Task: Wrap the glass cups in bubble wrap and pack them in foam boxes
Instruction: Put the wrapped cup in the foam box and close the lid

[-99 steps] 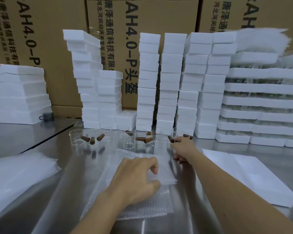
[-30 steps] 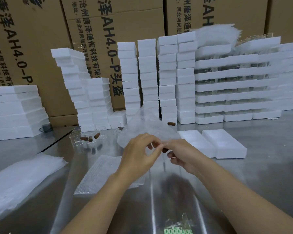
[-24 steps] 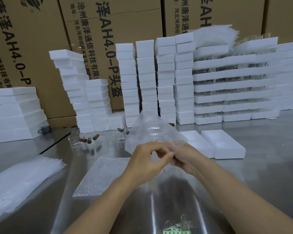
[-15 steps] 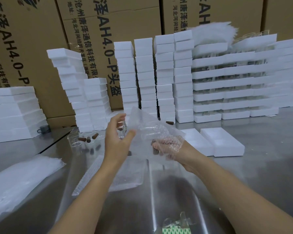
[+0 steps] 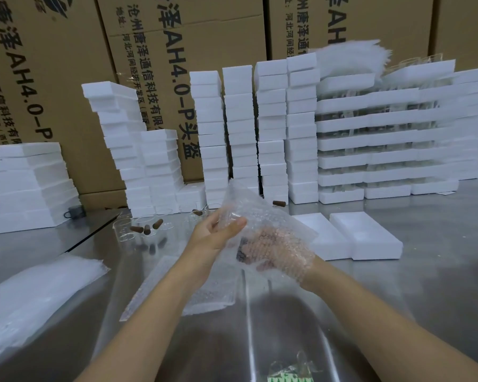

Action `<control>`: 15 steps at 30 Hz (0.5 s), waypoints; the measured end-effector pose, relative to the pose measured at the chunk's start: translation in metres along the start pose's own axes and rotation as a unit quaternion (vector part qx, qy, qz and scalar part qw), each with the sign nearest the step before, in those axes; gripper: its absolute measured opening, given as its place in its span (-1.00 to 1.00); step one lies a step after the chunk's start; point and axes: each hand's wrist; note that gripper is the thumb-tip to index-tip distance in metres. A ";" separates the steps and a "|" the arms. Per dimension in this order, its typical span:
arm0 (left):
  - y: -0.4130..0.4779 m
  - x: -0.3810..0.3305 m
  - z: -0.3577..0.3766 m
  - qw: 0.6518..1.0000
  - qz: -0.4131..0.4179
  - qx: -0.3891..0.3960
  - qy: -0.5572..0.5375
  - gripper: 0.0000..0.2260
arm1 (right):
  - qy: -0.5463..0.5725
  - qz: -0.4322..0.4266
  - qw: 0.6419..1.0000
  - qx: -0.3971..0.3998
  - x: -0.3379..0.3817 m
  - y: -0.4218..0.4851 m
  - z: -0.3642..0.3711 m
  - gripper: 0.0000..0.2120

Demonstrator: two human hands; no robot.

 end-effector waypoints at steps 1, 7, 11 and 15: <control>-0.001 0.002 0.004 1.000 0.001 0.002 -0.010 -0.19 | 0.002 0.009 1.000 0.001 -0.001 0.001 0.000 -0.87; -0.010 0.010 0.023 0.999 -0.013 0.007 -0.052 -0.06 | 0.043 0.033 0.999 0.004 -0.003 -0.005 0.003 -0.67; -0.012 0.014 0.028 0.999 -0.024 -0.014 -0.041 -0.14 | 0.047 0.032 0.998 0.014 0.007 -0.010 0.006 -0.64; -0.012 0.010 0.025 0.997 -0.050 0.038 -0.039 -0.40 | 0.030 0.035 0.999 -0.005 0.017 -0.018 0.010 -0.76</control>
Point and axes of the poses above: each hand's wrist, its own y-axis towards the middle knuckle, its own z-axis out of the palm, x = y × z, and after that the axes turned 12 degrees about -x, right-handed
